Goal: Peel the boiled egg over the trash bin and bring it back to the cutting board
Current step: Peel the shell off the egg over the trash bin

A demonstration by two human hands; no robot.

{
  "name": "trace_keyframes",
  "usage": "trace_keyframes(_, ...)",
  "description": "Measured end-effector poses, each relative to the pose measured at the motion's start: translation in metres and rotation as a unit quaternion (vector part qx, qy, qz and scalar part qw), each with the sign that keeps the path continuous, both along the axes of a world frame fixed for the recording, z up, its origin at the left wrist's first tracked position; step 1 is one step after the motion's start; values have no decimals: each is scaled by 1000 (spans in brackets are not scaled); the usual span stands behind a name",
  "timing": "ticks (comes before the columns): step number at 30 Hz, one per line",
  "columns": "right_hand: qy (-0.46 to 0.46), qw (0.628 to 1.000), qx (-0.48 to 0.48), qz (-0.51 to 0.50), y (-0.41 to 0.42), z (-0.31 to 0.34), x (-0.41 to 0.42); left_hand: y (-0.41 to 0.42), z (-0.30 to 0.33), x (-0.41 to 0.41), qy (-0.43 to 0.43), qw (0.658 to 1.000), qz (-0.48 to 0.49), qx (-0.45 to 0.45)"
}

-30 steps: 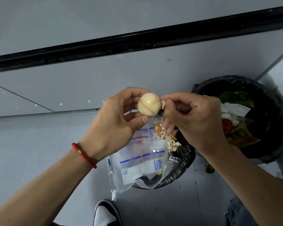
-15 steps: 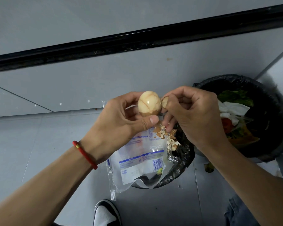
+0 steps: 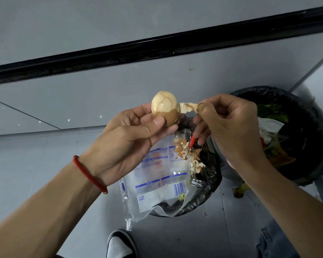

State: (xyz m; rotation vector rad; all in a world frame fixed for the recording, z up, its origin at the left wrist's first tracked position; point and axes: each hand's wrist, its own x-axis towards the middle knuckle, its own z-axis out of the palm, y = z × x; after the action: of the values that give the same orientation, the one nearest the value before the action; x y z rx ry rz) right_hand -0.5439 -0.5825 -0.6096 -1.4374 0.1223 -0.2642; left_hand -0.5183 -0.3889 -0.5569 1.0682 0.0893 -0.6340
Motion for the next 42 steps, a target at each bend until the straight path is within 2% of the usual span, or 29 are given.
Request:
trace_keyframes(3,12,999,-40,-29,-3,-1,1,1,2,3,12,1000,-3,-27)
trace_keyframes(6,23,991,-121,-59,-5,-3,1,3,3,4,18,999,-12,-45)
trace_keyframes(10,27,961,-265,-69,-8,-5,2,6,7,5,50,996,-18,-78)
trace_keyframes(13,39,941,-330,-67,-9,-7,4,6,11,3,81,991,-24,-100)
trace_keyframes(16,49,932,-357,-48,-11,-4,5,6,16,2,95,989,-51,-104)
trace_keyframes(22,14,927,-370,-58,-17,-1,6,13,23,3,49,987,-137,-68)
trace_keyframes(24,-18,916,-399,-19,-19,-1,6,15,20,3,35,989,-139,-47)
trace_keyframes(27,-61,897,-426,103,-15,1,2,15,13,2,33,995,-99,-9)
trace_keyframes(29,-77,892,-425,133,-12,0,-1,13,9,2,42,996,-72,0)
trace_keyframes(33,-61,912,-380,143,-12,0,-1,9,7,1,41,998,-38,20)
trace_keyframes(38,-32,954,-248,167,-7,3,-6,3,5,-3,32,999,7,41)
trace_keyframes(42,-14,970,-150,191,2,6,-9,-2,3,-9,-41,993,31,108)
